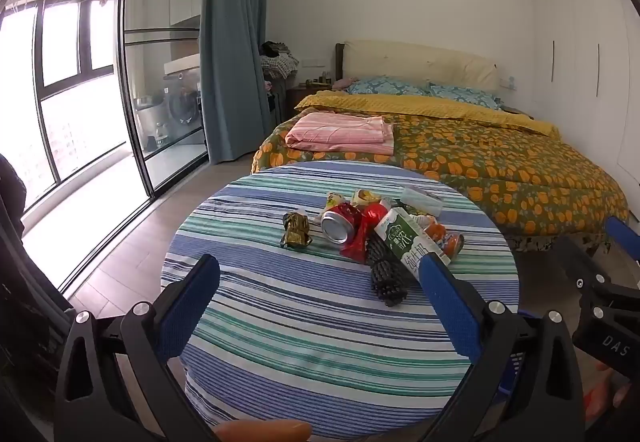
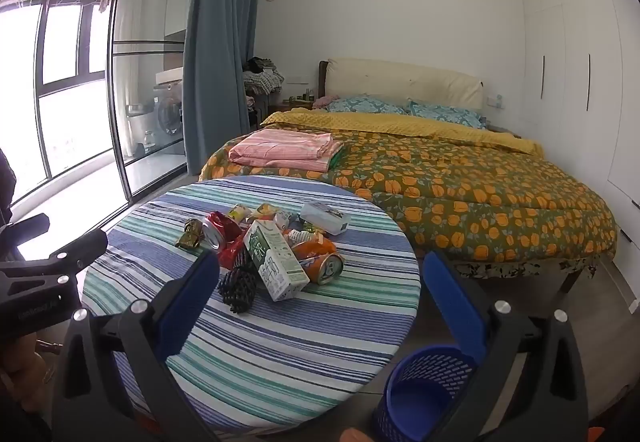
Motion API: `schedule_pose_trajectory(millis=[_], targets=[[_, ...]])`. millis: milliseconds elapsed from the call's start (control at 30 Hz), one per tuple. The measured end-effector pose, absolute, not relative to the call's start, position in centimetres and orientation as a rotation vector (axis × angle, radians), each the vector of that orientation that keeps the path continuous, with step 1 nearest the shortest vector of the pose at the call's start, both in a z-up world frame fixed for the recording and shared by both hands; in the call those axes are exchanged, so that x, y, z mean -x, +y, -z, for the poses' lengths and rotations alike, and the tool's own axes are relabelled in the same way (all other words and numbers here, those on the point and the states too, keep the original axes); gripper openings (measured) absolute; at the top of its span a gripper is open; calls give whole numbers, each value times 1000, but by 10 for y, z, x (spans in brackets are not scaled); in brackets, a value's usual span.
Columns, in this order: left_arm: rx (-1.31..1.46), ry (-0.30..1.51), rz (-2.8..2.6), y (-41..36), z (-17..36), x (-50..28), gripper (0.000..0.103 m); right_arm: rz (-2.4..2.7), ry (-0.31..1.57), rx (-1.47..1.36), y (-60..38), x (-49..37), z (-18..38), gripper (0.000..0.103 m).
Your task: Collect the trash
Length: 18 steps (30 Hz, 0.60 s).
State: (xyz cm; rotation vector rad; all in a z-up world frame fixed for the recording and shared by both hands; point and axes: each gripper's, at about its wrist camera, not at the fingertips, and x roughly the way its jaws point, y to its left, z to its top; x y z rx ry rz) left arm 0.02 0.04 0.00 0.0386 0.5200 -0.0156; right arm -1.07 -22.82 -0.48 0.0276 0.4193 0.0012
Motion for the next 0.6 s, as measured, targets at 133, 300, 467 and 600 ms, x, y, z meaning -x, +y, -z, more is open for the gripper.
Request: schedule_pose_trajectory(millis=[133,300,467,600], targets=[[-37,521,16,0,0,0,99,0,419,-23,-228,11,5,98],[-40,522,16,1,0,0,99,-3,421,-28,-229,11,6,98],[-41,522,17,1,0,0,99,-1,419,-26,-229,11,5,98],[-42,522,17,1,0,0,99,-2,418,-28,-229,11,5,98]])
